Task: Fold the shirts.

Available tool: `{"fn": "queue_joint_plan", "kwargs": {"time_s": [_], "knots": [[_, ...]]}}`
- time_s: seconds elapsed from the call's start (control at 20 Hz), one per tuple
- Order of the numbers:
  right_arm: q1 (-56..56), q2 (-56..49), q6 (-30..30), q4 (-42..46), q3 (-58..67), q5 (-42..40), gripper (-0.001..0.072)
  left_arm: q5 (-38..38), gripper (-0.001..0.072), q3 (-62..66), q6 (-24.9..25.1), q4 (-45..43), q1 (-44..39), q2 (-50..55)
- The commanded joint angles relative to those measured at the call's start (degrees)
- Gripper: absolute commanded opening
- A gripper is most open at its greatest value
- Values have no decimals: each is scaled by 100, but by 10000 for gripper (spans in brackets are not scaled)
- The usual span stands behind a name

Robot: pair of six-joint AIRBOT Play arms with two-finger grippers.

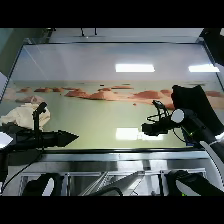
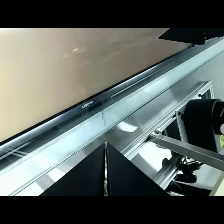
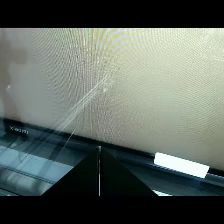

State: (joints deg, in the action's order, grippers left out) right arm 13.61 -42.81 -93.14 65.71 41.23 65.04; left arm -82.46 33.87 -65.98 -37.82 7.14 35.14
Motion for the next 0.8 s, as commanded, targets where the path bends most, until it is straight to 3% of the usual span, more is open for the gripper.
{"fn": "queue_joint_plan", "kwargs": {"time_s": [0.0,0.25,0.45,0.5,0.55,0.75], "knots": [[4,4,-2,0,-4,9,17,15,14,-2,-7,-4,4,-22],[4,4,-2,0,-4,7,17,103,14,57,-7,-44,13,-17],[4,4,-2,0,-4,7,17,238,28,1198,-258,-881,629,621],[4,4,-2,-2,-4,9,17,326,434,1615,-282,-1034,957,883],[4,4,-2,0,-4,9,17,531,699,2000,-498,-1110,1316,1156],[4,4,-2,0,-4,9,17,1777,698,3165,-470,-1596,2645,2168]]}}
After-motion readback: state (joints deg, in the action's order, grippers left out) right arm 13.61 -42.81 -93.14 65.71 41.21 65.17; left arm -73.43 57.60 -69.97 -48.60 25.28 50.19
